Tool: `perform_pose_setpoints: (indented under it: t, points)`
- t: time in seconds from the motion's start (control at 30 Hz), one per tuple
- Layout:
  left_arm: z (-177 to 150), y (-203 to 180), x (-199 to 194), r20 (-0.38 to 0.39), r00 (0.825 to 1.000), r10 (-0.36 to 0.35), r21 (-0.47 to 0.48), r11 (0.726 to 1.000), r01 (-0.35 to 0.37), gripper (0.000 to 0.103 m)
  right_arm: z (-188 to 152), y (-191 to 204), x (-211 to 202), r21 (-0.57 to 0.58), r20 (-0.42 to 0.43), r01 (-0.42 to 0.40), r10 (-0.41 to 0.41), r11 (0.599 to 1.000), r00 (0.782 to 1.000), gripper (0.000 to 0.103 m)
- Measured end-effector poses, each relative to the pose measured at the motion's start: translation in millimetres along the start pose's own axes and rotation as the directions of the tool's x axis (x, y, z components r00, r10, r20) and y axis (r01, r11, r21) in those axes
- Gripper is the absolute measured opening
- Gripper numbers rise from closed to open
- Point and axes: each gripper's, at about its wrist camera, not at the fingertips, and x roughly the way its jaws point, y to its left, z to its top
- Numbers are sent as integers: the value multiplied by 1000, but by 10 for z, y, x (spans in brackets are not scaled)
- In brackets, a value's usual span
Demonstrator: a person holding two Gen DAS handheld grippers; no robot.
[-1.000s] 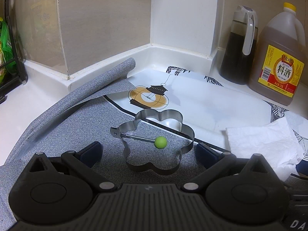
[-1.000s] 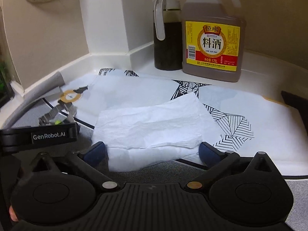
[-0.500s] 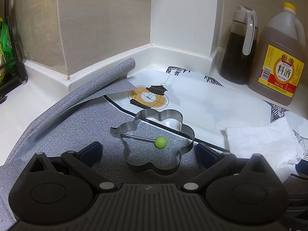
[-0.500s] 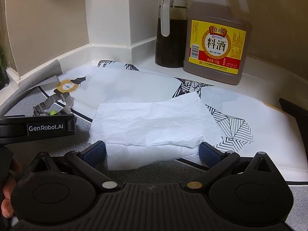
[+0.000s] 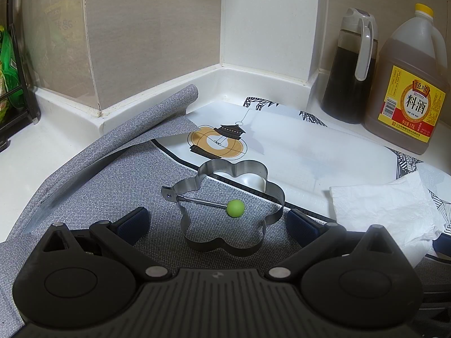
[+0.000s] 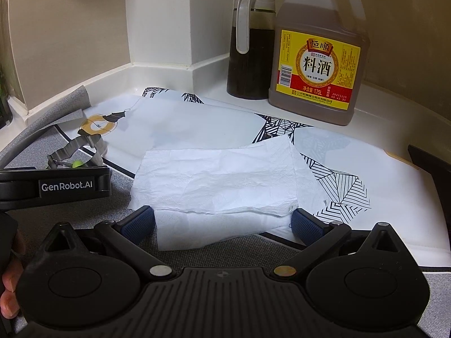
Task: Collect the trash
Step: 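Grasp the white tissue with the right gripper while the left grasps the metal egg ring, then carry the tissue and egg ring down toward the trash bin with both grippers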
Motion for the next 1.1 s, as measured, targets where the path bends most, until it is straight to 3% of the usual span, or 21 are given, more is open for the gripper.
perform_pose_setpoints:
  t: [0.1, 0.17, 0.2, 0.23, 0.27, 0.33, 0.37, 0.43, 0.6, 0.87, 1.1]
  points:
    - [10, 9, 25, 0, 1000, -2, 3, 1000, 2, 103, 2, -7, -11, -1, 8, 6, -6, 1000, 1000, 99]
    - [3, 22, -31, 0, 1000, 2, 2, 1000, -2, 103, 2, -22, -42, 5, 28, 7, -7, 1000, 1000, 84]
    - [1, 36, -44, -1, 1000, 10, -3, 1000, -10, 102, 1, -32, -65, 11, 41, 8, -8, 1000, 999, 70]
    - [0, 61, -69, 4, 1000, 11, -13, 1000, -10, 93, 3, -48, -81, 18, 52, 6, -7, 1000, 999, 52]
    - [1, 76, -109, 15, 1000, 9, -18, 1000, -8, 84, 6, -73, -95, 30, 61, -2, 0, 1000, 998, 42]
    - [35, 110, -171, 13, 1000, 15, -23, 1000, -15, 59, 12, -145, -110, 65, 74, -35, 30, 997, 997, 12]
    - [57, 146, -203, 12, 1000, 6, -40, 999, -6, 60, 17, -187, -116, 90, 84, -60, 53, 994, 995, 9]
    - [104, 210, -301, 23, 1000, -11, -75, 997, 13, 60, 17, -249, -165, 136, 137, -99, 80, 986, 987, 6]
    - [165, 219, -628, 93, 995, -24, -51, 998, 29, 60, 10, -248, -378, 123, 298, -83, 44, 989, 954, 5]
    - [25, 305, -1271, 146, 988, -42, -16, 999, 45, 60, 1, -306, -506, 141, 386, -132, 68, 981, 920, 5]
    - [-488, 581, -2170, 202, 979, -38, 29, 999, 33, 60, -21, -296, -582, 125, 420, -142, 78, 982, 904, 5]
